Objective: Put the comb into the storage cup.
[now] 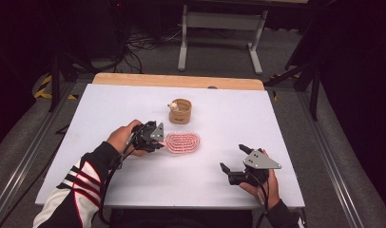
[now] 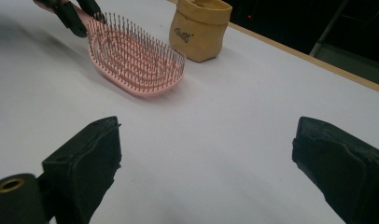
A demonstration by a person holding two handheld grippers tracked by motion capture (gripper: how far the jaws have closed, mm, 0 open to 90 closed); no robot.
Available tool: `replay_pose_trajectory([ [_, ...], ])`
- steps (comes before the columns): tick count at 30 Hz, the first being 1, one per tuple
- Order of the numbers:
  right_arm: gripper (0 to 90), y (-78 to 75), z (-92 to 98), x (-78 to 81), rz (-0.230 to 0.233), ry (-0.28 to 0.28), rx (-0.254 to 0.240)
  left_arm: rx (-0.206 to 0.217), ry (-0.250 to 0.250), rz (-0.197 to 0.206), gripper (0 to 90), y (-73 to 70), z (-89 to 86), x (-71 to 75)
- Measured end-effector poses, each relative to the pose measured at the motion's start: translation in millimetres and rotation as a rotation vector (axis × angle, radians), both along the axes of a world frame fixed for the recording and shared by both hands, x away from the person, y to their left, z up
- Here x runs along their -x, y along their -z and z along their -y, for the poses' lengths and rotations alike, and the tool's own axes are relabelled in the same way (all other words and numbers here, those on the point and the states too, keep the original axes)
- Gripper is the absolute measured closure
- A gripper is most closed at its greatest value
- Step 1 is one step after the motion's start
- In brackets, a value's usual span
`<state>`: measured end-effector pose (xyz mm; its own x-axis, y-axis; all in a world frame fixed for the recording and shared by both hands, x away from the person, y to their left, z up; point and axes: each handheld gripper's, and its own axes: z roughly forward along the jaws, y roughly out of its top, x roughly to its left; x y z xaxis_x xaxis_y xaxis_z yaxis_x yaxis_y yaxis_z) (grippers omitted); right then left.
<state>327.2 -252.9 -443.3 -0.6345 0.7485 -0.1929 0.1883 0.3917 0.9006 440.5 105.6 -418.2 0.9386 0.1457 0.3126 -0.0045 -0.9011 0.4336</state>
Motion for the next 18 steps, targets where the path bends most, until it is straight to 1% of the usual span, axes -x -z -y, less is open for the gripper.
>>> replay_pose_trajectory([
  [1, 8.9, -0.2, -0.2, 0.0, 0.001, 0.003, -0.003, 0.026, -0.017, 0.002, 69.9, -0.3, -3.1, 1.1],
  [4, 9.1, 0.3, -0.7, -1.3, 0.0, 0.017, -0.009, 0.074, -0.052, 0.034, 69.9, 0.8, -9.4, 4.5],
  [5, 9.1, 0.8, -1.3, -1.6, -0.002, 0.018, -0.015, 0.083, -0.058, 0.035, 69.9, 0.7, -11.1, 5.5],
  [7, 9.1, 1.6, -2.2, -1.8, -0.003, 0.014, -0.018, 0.108, -0.08, 0.057, 69.9, 1.2, -13.8, 8.0],
  [9, 9.1, 1.3, -3.3, -1.3, 0.007, 0.013, -0.017, 0.137, -0.09, 0.066, 69.9, 1.3, -16.5, 10.4],
  [11, 9.1, 0.7, -3.6, -1.0, 0.014, 0.009, -0.022, 0.15, -0.099, 0.083, 69.9, 0.4, -18.1, 12.1],
  [12, 9.1, 0.6, -4.1, -0.9, 0.015, 0.012, -0.02, 0.155, -0.098, 0.083, 69.9, -0.5, -18.8, 12.8],
  [14, 9.1, 0.4, -4.3, -1.0, 0.017, 0.011, -0.024, 0.175, -0.103, 0.097, 69.9, -1.3, -19.7, 15.4],
  [15, 9.1, 0.2, -4.5, -1.1, 0.017, 0.013, -0.024, 0.181, -0.103, 0.096, 69.9, -1.5, -20.2, 16.5],
  [17, 9.1, -0.3, -4.6, -1.1, 0.021, 0.017, -0.026, 0.188, -0.113, 0.115, 69.9, -0.5, -20.4, 19.5],
  [18, 9.1, -0.6, -4.6, -1.2, 0.02, 0.013, -0.029, 0.196, -0.109, 0.118, 70.0, -0.3, -20.8, 20.0],
])
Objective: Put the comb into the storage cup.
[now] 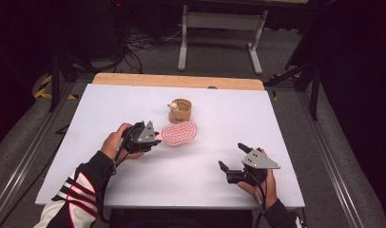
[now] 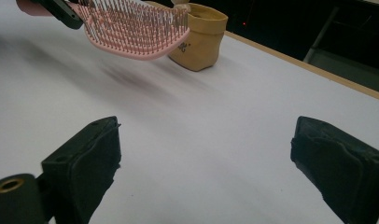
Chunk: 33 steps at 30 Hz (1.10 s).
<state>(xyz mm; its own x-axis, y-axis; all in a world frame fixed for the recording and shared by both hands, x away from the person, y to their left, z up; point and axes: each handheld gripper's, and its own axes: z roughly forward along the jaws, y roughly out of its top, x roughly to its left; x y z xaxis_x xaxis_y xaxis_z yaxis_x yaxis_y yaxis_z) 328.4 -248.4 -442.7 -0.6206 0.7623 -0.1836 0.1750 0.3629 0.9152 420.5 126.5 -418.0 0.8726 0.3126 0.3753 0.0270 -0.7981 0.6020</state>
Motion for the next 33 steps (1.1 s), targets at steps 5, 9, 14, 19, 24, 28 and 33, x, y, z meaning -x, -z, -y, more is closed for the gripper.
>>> replay_pose_trajectory([
  [5, 8.8, -1.8, -1.8, -1.7, -0.012, -0.01, 0.0, 0.041, -0.022, 0.029, 70.0, 4.6, -0.8, 5.4],
  [9, 8.3, -5.7, -6.6, -4.3, -0.014, -0.03, -0.002, 0.081, -0.04, 0.053, 70.0, 8.0, -2.1, 10.2],
  [14, 8.2, -13.5, -13.4, -9.2, -0.005, -0.05, -0.056, 0.139, -0.076, 0.078, 70.0, 4.6, -3.3, 13.9],
  [19, 8.2, -23.2, -27.6, -14.9, -0.011, -0.084, -0.106, 0.202, -0.115, 0.115, 70.0, 3.9, 0.8, 20.2],
  [24, 7.8, -31.4, -48.8, -27.6, -0.06, -0.103, -0.138, 0.277, -0.146, 0.139, 70.0, 4.0, 7.6, 27.2],
  [28, 8.0, -34.7, -61.6, -34.2, -0.093, -0.107, -0.183, 0.326, -0.163, 0.153, 69.9, 2.9, 11.7, 32.8],
  [33, 8.3, -41.2, -79.7, -44.7, -0.133, -0.112, -0.29, 0.391, -0.174, 0.189, 70.0, -1.6, 19.5, 43.4],
])
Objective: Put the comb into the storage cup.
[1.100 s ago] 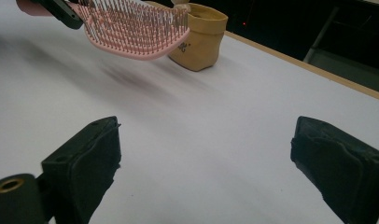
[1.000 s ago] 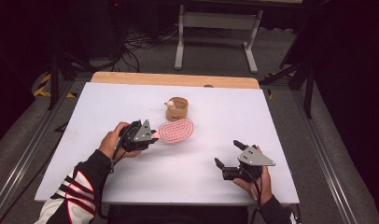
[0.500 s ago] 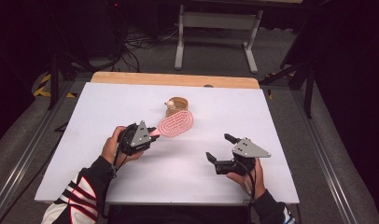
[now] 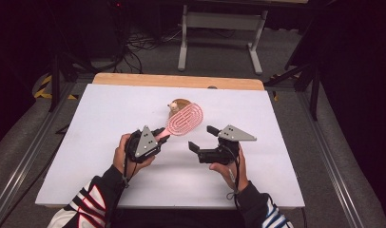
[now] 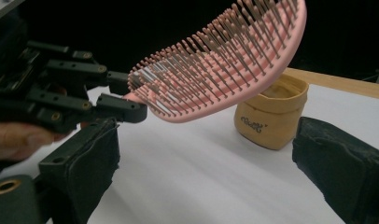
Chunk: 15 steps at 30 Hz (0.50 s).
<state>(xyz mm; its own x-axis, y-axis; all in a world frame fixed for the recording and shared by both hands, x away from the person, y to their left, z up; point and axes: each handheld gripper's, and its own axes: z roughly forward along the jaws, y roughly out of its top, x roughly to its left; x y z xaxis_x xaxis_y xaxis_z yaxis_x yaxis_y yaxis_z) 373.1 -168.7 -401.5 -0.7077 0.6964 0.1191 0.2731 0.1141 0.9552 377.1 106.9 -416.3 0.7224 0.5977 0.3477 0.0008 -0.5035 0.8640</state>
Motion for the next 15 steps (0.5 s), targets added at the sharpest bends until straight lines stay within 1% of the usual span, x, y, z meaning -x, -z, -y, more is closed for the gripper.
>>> replay_pose_trajectory([
  [1, 8.2, -0.9, -1.7, -1.9, -0.013, 0.003, -0.015, 0.006, 0.01, -0.007, 70.0, -0.5, 0.9, 0.6],
  [3, 8.2, -2.4, -3.4, -5.2, -0.032, -0.014, -0.061, 0.011, 0.005, 0.007, 69.9, -0.4, 3.7, 3.6],
  [4, 8.2, -3.3, -4.3, -6.1, -0.033, -0.017, -0.074, 0.017, 0.007, 0.005, 70.0, -0.4, 4.8, 4.5],
  [5, 8.8, -4.3, -5.0, -6.8, -0.032, -0.019, -0.09, 0.029, 0.021, 0.001, 69.9, -0.3, 5.9, 5.2],
  [7, 9.9, -5.9, -6.7, -8.7, -0.039, -0.027, -0.109, 0.031, 0.019, 0.014, 69.9, 0.2, 9.0, 8.1],
  [8, 9.9, -5.9, -6.7, -8.7, -0.039, -0.027, -0.109, 0.031, 0.019, 0.014, 69.9, 0.2, 9.0, 8.1],
  [9, 11.9, -6.8, -8.5, -10.4, -0.042, -0.017, -0.13, 0.049, 0.028, 0.018, 69.9, 1.1, 12.2, 11.6],
  [10, 11.9, -6.8, -8.5, -10.4, -0.042, -0.017, -0.13, 0.049, 0.028, 0.018, 69.9, 1.1, 12.2, 11.6],
  [11, 13.0, -6.2, -10.4, -13.6, -0.057, -0.009, -0.167, 0.053, 0.029, 0.026, 69.9, 1.7, 15.9, 14.6],
  [13, 17.2, -5.7, -12.0, -15.3, -0.066, -0.006, -0.189, 0.05, 0.037, 0.031, 69.9, 3.2, 20.0, 17.3],
  [14, 20.0, -5.8, -12.8, -15.0, -0.057, 0.005, -0.199, 0.052, 0.042, 0.029, 69.9, 4.3, 21.9, 18.1],
  [15, 23.6, -5.9, -12.8, -13.7, -0.047, 0.016, -0.218, 0.046, 0.046, 0.027, 69.9, 5.2, 23.8, 18.9],
])
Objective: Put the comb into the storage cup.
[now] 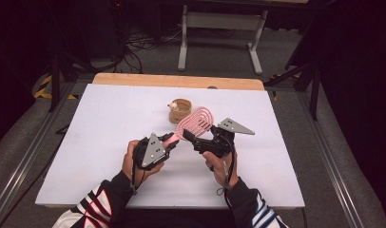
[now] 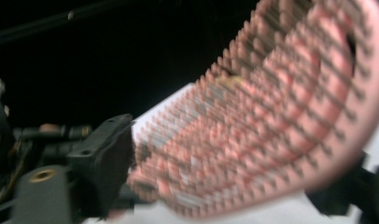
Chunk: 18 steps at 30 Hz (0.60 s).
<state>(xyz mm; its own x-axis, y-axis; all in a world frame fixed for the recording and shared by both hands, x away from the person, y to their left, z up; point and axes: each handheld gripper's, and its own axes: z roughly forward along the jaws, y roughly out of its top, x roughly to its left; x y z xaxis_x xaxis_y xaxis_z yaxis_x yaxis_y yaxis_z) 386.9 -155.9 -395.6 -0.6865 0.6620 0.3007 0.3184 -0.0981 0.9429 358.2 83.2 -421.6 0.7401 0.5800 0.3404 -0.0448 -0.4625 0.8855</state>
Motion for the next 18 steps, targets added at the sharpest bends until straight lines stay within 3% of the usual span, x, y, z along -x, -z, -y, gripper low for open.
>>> replay_pose_trajectory([
  [5, 35.8, 0.9, 3.1, 3.2, 0.007, 0.028, -0.057, 0.008, 0.013, -0.018, 70.0, 3.7, 4.0, 0.0],
  [6, 43.8, 2.0, 4.6, 3.6, -0.002, 0.037, -0.076, 0.001, 0.012, -0.013, 70.0, 6.6, 5.8, 0.7],
  [11, 53.5, 3.6, 6.0, 7.4, 0.021, 0.025, -0.106, -0.006, 0.015, -0.026, 69.8, 12.2, 11.3, 0.8],
  [15, 58.7, 3.5, 3.2, 13.1, 0.042, 0.008, -0.091, -0.017, 0.008, -0.024, 69.8, 13.9, 11.9, 0.4],
  [18, 61.1, 1.5, -0.1, 20.5, 0.085, -0.002, -0.075, -0.013, -0.002, -0.015, 69.7, 15.0, 12.5, 1.3],
])
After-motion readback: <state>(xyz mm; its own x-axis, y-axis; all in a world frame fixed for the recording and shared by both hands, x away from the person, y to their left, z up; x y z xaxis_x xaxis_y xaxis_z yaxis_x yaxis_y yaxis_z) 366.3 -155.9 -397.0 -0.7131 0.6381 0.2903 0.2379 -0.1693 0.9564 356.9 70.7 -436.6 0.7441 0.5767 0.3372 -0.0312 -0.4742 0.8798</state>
